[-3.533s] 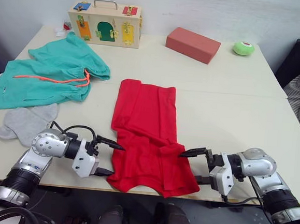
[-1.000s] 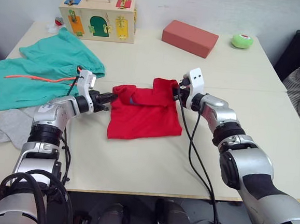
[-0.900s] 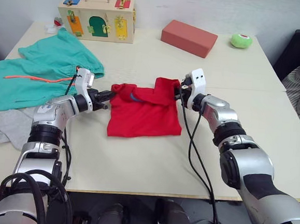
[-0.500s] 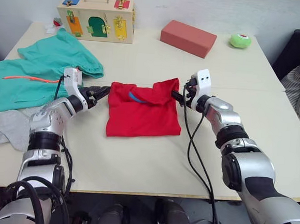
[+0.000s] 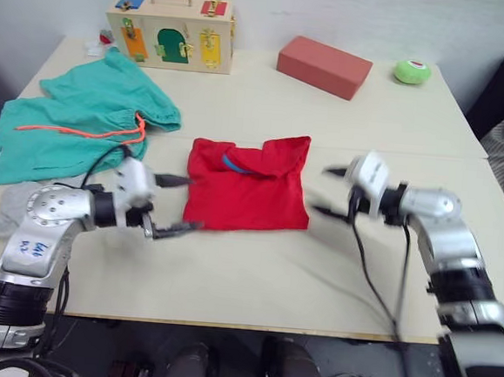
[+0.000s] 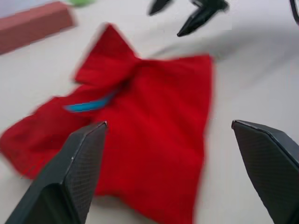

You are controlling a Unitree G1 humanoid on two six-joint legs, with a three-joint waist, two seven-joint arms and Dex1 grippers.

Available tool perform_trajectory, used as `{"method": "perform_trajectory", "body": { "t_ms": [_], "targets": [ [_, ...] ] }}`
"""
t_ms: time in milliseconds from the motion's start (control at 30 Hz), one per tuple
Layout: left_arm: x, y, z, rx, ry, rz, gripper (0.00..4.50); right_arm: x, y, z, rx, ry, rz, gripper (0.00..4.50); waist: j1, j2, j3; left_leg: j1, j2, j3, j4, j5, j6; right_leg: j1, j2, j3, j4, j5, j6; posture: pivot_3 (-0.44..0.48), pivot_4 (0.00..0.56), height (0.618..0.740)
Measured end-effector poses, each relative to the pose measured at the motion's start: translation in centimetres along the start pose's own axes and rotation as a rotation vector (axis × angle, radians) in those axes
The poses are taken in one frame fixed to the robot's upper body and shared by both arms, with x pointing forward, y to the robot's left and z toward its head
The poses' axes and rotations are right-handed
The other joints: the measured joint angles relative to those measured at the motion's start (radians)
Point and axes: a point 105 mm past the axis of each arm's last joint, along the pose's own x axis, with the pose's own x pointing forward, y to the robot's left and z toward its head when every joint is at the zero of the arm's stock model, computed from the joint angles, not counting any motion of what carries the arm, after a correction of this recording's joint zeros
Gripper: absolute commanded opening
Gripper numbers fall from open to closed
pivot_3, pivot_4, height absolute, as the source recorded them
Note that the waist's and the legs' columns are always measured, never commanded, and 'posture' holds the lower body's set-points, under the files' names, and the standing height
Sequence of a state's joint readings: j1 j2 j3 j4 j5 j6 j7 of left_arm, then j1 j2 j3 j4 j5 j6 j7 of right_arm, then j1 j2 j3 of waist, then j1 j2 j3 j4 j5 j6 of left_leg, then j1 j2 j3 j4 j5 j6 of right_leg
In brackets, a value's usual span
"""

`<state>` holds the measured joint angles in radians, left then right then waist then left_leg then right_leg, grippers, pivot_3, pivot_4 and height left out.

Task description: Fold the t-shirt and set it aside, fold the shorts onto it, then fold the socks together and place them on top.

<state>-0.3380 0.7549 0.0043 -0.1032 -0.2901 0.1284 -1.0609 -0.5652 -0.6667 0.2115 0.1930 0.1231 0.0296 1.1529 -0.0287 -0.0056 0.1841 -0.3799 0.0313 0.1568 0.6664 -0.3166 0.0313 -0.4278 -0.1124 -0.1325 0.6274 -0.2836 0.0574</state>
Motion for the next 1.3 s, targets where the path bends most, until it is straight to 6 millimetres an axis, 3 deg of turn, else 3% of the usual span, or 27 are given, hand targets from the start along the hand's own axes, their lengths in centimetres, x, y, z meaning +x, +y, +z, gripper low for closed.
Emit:
{"method": "perform_trajectory", "body": {
  "t_ms": [100, 200, 300, 600, 700, 967, 1100, 1200, 1300],
  "targets": [
    [1.8, -0.9, -2.1, 0.006, 0.058, -0.027, 4.49, 2.6, 2.7, 0.1, -0.021, -0.043, 0.072, 4.50, -0.002, 0.000, 0.000, 0.004, 0.000, 0.005, 0.000, 0.001, 0.001, 0.001, -0.001, 0.004, 0.002, 0.002, -0.001, 0.000, 0.150, 0.740],
    [2.3, -0.7, -4.1, -0.008, 0.118, 0.021, 4.50, 3.0, 1.9, 0.3, -0.108, -0.026, 0.004, 4.11, -0.002, -0.001, 0.000, 0.005, 0.002, 0.004, 0.000, 0.001, 0.001, 0.000, -0.001, 0.004, 0.003, 0.002, -0.001, 0.000, 0.150, 0.740],
    [2.4, -0.2, -5.0, 0.002, 0.153, 0.070, 3.89, 3.7, 0.7, 0.2, -0.148, -0.021, -0.107, 3.19, 0.000, -0.001, 0.000, 0.005, 0.002, 0.005, -0.001, 0.001, 0.001, 0.000, -0.001, 0.004, 0.003, 0.001, -0.003, 0.000, 0.150, 0.740],
    [3.1, 0.9, -5.8, -0.001, 0.159, 0.107, 1.02, 4.2, -0.2, -0.8, -0.168, 0.018, -0.177, 0.00, 0.001, -0.002, 0.000, 0.006, 0.001, 0.004, 0.001, 0.002, 0.002, 0.001, -0.002, 0.004, 0.005, 0.001, -0.003, 0.000, 0.150, 0.740],
    [3.3, 1.2, -5.9, -0.001, 0.168, 0.101, 0.08, 3.8, 0.1, -0.9, -0.172, 0.023, -0.150, 0.00, 0.002, -0.002, -0.001, 0.006, 0.001, 0.004, 0.001, 0.002, 0.002, 0.001, -0.002, 0.004, 0.009, 0.001, -0.003, 0.000, 0.150, 0.740],
    [2.5, -0.4, -5.7, 0.032, 0.170, 0.011, 0.04, 2.0, 3.7, -1.0, -0.116, 0.001, -0.065, 0.00, 0.002, -0.003, -0.002, 0.006, 0.002, 0.004, -0.001, 0.001, 0.002, 0.001, -0.002, 0.003, 0.008, 0.001, -0.003, 0.000, 0.150, 0.740],
    [1.5, -3.2, -5.6, 0.058, 0.173, -0.027, 0.04, 0.9, 6.8, -1.0, -0.075, -0.015, -0.028, 0.00, 0.000, -0.003, -0.002, 0.007, 0.002, 0.004, -0.002, 0.000, 0.001, 0.002, -0.002, 0.004, 0.002, 0.001, -0.003, 0.000, 0.150, 0.740],
    [0.6, -6.5, -5.2, -0.005, 0.142, -0.033, 0.04, -0.3, 9.3, -1.1, -0.034, -0.014, -0.021, 0.00, 0.001, -0.003, -0.002, 0.009, 0.003, 0.004, -0.003, -0.001, 0.000, 0.003, -0.002, 0.004, 0.000, 0.000, -0.004, 0.000, 0.150, 0.740],
    [0.1, -8.3, -5.2, -0.039, 0.144, -0.032, 0.04, -0.8, 11.0, -1.1, 0.005, -0.012, -0.006, 0.00, 0.003, -0.004, -0.002, 0.010, 0.003, 0.003, -0.003, -0.003, 0.001, 0.005, -0.002, 0.003, 0.000, 0.000, -0.004, 0.000, 0.150, 0.740]
  ]
}}
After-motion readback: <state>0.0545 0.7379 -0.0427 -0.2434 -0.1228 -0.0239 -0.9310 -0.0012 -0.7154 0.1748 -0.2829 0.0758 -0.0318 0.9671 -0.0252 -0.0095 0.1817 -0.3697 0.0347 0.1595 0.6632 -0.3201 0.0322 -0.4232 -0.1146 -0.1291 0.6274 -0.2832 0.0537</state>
